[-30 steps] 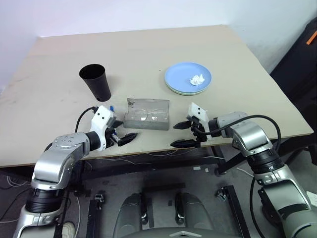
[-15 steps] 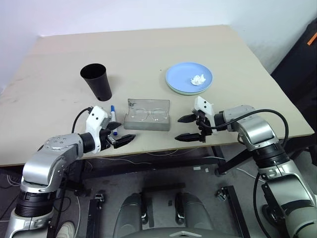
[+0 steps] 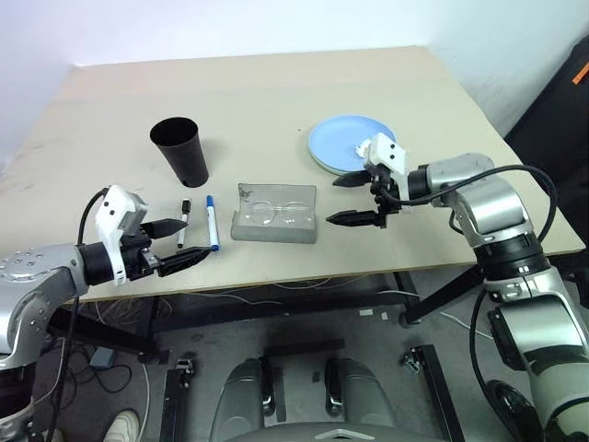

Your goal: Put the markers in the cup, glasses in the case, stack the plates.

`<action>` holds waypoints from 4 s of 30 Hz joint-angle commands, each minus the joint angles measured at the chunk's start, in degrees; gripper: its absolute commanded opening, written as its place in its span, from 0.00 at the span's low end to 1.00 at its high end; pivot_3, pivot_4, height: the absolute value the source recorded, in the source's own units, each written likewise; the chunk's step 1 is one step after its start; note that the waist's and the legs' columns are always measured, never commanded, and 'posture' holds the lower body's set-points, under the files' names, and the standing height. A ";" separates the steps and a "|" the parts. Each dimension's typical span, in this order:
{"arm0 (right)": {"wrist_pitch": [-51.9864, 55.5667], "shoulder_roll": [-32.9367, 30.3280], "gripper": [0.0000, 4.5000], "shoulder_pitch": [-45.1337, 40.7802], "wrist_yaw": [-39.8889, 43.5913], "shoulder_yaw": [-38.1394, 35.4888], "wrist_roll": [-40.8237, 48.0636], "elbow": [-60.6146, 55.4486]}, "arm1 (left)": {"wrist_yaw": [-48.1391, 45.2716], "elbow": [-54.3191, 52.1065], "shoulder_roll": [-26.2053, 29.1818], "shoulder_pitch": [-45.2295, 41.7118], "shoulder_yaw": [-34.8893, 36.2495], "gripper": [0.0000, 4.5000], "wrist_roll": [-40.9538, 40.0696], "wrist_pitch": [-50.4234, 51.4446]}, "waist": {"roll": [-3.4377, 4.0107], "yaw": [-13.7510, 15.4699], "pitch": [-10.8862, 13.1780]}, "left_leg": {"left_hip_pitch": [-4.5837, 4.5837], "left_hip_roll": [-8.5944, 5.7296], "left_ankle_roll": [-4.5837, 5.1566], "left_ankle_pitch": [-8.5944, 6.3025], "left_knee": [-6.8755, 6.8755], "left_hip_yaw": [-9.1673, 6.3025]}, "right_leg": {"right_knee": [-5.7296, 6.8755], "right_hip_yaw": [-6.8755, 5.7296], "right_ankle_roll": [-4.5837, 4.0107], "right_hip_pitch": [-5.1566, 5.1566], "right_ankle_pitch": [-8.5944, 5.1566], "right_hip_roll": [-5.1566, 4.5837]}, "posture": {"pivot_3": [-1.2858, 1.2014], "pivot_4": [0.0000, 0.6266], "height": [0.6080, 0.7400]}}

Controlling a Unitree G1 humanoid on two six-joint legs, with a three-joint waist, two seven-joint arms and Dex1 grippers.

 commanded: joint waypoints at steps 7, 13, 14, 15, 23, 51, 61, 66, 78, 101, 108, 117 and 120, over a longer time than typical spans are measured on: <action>2.79 11.16 0.99 -10.31 -3.09 4.14 -2.02 6.51 | -6.26 -5.07 2.15 6.78 2.76 0.99 1.18 -11.46 | 0.00 -0.23 0.00 | -0.07 0.01 0.01 0.00 -0.21 0.15 | -0.06 0.00 -0.01 0.04 0.00 0.06 | 0.52 0.24 1.00; 1.19 17.05 0.99 -11.85 -6.56 8.09 -6.39 13.84 | -7.70 -5.69 3.26 10.52 2.24 0.99 2.07 -13.75 | 0.00 -0.20 0.00 | -0.05 0.01 0.00 -0.01 -0.17 0.17 | -0.07 0.00 -0.01 -0.02 0.01 0.01 | 0.52 0.24 1.00; 1.27 18.19 0.99 -12.25 -7.36 8.08 -6.75 16.10 | -7.40 -5.75 3.19 10.58 2.07 0.99 2.09 -13.80 | -0.01 -0.22 0.00 | -0.05 0.02 0.00 -0.01 -0.17 0.16 | -0.07 0.00 -0.01 -0.08 0.01 0.00 | 0.52 0.24 1.00; 0.70 18.94 0.99 -12.44 -7.82 7.94 -7.10 18.00 | -7.13 -5.82 3.10 10.54 1.94 0.99 2.01 -13.80 | -0.01 -0.23 0.00 | -0.05 0.03 0.00 -0.01 -0.17 0.16 | -0.07 0.00 -0.02 -0.09 0.02 0.01 | 0.52 0.24 1.00; -5.46 21.64 0.99 -14.38 -11.62 7.25 -11.29 31.46 | -5.16 -6.87 2.19 10.09 -0.17 0.99 1.57 -13.42 | 0.00 -0.36 0.00 | -0.10 -0.01 0.00 -0.01 -0.20 0.23 | -0.09 0.00 -0.03 0.04 0.03 0.06 | 0.52 0.24 1.00; -8.16 23.85 0.79 -19.32 -6.44 9.41 -18.53 35.03 | -4.35 -4.48 1.24 8.78 -4.46 0.99 2.20 -15.14 | 0.01 -0.48 0.00 | -0.05 0.02 -0.06 0.04 -0.19 0.27 | 0.04 0.00 -0.03 0.03 0.03 0.15 | 0.52 0.24 1.00; -8.81 25.96 0.71 -21.11 -7.05 10.61 -21.68 39.46 | -5.12 -2.62 0.94 9.52 -5.45 0.99 3.24 -17.06 | 0.01 -0.45 0.00 | -0.06 0.02 -0.07 0.03 -0.18 0.27 | 0.05 0.00 -0.03 0.03 0.03 0.13 | 0.52 0.24 1.00; -9.07 26.68 0.36 -21.54 -7.76 10.12 -22.22 41.27 | -5.11 -2.34 1.11 9.83 -5.48 0.99 3.19 -17.18 | 0.01 -0.57 0.00 | -0.06 0.02 -0.07 0.03 -0.18 0.26 | 0.05 0.00 -0.03 0.02 0.03 0.13 | 0.52 0.24 1.00; -9.13 26.54 0.00 -22.11 -4.96 9.85 -22.07 41.62 | -4.78 -1.95 1.26 9.77 -6.64 0.99 2.87 -15.69 | -0.04 -1.60 -0.03 | 0.03 0.03 -0.07 0.03 -0.18 0.19 | 0.12 0.00 -0.05 0.09 0.04 0.05 | 0.52 0.24 1.00; -13.19 31.09 0.00 -23.53 6.90 10.96 -23.43 49.86 | -4.05 -2.14 0.53 10.24 -7.66 0.99 2.98 -15.77 | -0.05 -1.83 -0.04 | 0.04 0.05 -0.08 0.03 -0.19 0.19 | 0.12 0.01 -0.05 0.06 0.03 0.08 | 0.52 0.24 1.00; -14.83 31.82 0.12 -22.45 7.42 11.53 -24.94 50.81 | -3.58 -2.83 0.69 10.03 -7.46 0.99 2.55 -14.97 | -0.06 -2.03 -0.06 | 0.06 0.05 -0.08 0.03 -0.25 0.20 | 0.10 0.01 -0.06 0.05 0.03 0.08 | 0.52 0.24 1.00; -12.46 31.88 0.50 -24.62 3.88 8.67 -24.54 53.35 | -2.85 -3.29 0.74 8.53 -7.94 0.99 2.18 -13.43 | -0.08 -2.95 -0.07 | 0.10 0.12 -0.08 0.03 -0.27 0.18 | 0.18 0.04 -0.11 0.04 0.06 0.06 | 0.52 0.24 1.00; -11.86 31.64 0.50 -25.64 4.40 7.35 -23.74 53.37 | -2.83 -3.13 0.79 7.91 -8.14 0.99 2.13 -12.94 | -0.08 -3.02 -0.07 | 0.09 0.13 -0.09 0.03 -0.28 0.18 | 0.18 0.03 -0.14 0.02 0.08 0.05 | 0.52 0.24 1.00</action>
